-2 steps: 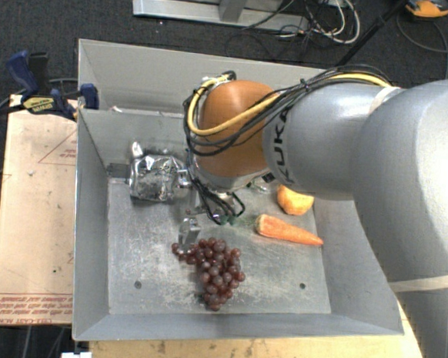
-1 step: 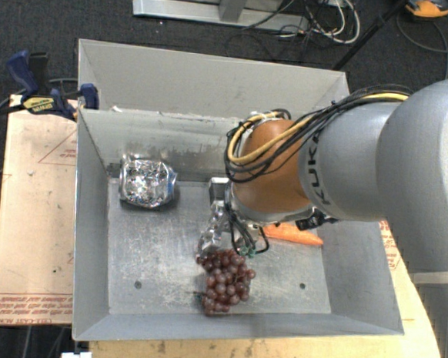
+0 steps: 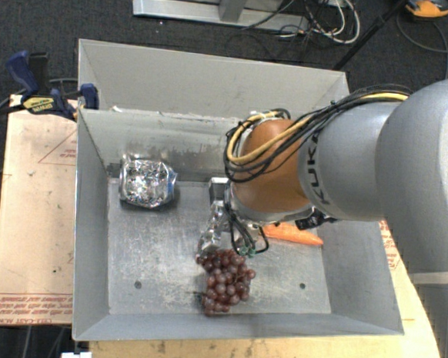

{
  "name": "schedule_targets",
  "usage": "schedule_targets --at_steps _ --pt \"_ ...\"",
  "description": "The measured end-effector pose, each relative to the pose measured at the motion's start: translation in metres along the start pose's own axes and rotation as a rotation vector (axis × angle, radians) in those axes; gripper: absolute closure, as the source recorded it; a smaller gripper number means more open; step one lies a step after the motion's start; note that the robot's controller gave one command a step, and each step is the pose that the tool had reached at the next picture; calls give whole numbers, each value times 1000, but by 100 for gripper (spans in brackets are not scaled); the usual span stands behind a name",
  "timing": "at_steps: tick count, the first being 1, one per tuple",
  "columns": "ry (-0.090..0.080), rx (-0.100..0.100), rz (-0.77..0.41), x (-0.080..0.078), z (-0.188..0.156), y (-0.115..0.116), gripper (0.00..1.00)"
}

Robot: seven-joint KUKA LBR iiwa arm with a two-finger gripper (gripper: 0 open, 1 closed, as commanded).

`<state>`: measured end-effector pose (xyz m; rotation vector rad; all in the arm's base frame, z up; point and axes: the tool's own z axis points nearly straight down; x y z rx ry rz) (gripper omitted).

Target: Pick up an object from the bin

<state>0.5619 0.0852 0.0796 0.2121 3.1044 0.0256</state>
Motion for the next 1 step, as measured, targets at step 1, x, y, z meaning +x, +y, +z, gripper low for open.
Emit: schedule_targets --at_steps 1 --pt "4 3 -1 0 -2 0 100"
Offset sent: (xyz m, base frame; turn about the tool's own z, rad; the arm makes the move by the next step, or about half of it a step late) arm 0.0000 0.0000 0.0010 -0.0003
